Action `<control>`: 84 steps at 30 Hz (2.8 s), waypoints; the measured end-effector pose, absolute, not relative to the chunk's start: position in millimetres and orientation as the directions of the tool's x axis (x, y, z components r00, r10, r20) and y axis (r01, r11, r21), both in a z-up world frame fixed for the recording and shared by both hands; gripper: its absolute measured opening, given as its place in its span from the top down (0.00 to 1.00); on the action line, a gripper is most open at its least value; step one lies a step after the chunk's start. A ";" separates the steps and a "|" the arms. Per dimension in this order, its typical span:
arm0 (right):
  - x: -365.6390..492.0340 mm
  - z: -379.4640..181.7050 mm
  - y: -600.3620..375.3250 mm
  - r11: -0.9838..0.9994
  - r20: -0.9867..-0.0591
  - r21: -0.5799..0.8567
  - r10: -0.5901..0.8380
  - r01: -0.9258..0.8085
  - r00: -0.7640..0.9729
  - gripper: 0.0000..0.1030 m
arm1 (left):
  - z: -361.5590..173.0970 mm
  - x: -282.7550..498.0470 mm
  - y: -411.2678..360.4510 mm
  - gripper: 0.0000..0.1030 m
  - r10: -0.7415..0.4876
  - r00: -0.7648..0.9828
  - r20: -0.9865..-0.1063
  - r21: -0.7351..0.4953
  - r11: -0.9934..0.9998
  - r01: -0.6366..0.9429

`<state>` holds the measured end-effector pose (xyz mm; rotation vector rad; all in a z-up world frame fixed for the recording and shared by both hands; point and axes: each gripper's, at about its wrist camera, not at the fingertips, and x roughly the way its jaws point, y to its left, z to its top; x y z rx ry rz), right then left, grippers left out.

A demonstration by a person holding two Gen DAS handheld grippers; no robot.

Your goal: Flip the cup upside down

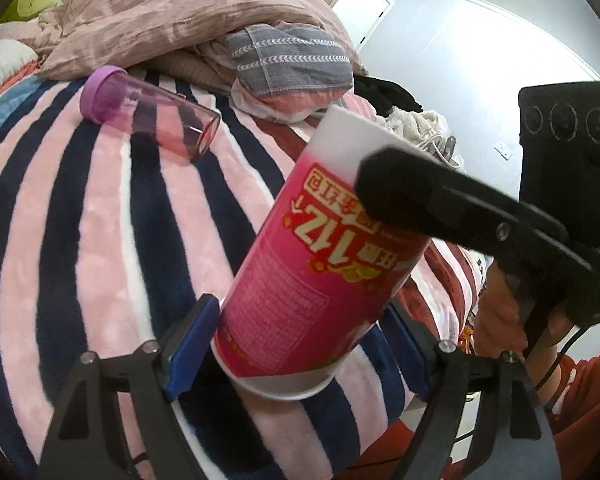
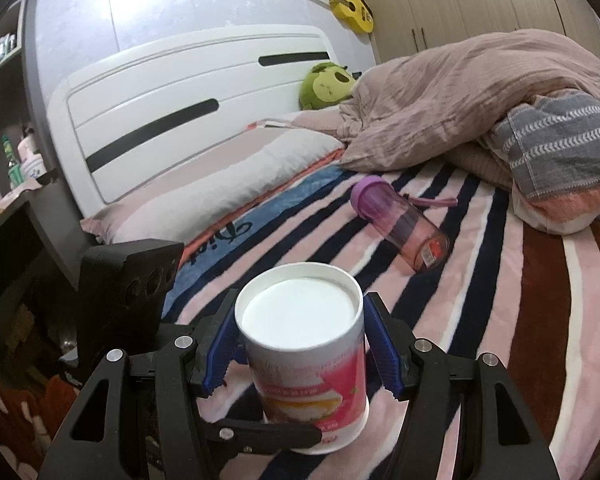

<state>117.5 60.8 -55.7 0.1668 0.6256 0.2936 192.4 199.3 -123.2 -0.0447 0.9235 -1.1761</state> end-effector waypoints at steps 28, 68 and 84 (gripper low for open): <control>17.6 -7.1 40.2 0.983 -0.596 0.159 0.019 0.094 0.803 0.05 | -46.1 101.6 241.6 0.02 -0.610 0.408 -0.679 -0.212 0.695 0.687; -26.8 2.2 59.7 0.989 -0.594 0.092 -0.041 0.119 0.804 0.00 | -15.4 80.2 248.6 0.02 -0.552 0.525 -0.648 -0.177 0.779 0.601; -27.4 3.6 60.3 0.989 -0.593 0.091 -0.037 0.113 0.805 0.00 | -14.7 82.8 247.5 0.02 -0.553 0.526 -0.646 -0.179 0.780 0.600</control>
